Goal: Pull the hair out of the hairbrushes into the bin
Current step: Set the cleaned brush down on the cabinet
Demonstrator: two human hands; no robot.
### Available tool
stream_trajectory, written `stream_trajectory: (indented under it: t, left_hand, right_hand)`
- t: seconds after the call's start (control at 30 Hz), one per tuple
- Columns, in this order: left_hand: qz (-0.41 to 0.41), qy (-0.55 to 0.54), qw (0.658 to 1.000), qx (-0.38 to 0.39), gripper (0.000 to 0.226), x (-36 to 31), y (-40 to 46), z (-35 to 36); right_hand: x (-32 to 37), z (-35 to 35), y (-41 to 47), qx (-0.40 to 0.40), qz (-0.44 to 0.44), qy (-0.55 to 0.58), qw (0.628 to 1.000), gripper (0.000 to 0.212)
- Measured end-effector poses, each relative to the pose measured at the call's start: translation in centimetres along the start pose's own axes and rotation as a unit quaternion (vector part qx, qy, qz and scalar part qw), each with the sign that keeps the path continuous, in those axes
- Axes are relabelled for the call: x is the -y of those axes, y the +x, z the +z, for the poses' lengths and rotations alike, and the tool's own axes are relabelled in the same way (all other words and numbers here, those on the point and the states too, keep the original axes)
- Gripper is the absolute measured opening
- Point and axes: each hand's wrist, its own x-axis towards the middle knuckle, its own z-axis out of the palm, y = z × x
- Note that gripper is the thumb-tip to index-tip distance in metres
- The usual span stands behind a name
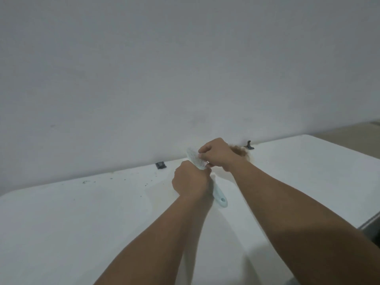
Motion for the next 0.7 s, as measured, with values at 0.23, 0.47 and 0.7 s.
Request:
stream_trajectory:
  t: [0.23, 0.47, 0.7]
  left_hand:
    - [0.019, 0.063, 0.998, 0.007, 0.038, 0.8, 0.7, 0.0]
    - [0.032, 0.079, 0.996, 0.017, 0.047, 1.1, 1.1, 0.0]
    - [0.078, 0.02, 0.996, -0.037, 0.043, 0.2, 0.1, 0.0]
  right_hand:
    - [-0.9, 1.1, 1.1, 0.022, 0.01, -0.023, 0.999, 0.026]
    - [-1.2, 0.8, 0.8, 0.021, 0.009, -0.004, 1.0, 0.026]
    - [-3.4, -3.1, 1.2, -0.121, -0.013, -0.12, 0.985, 0.017]
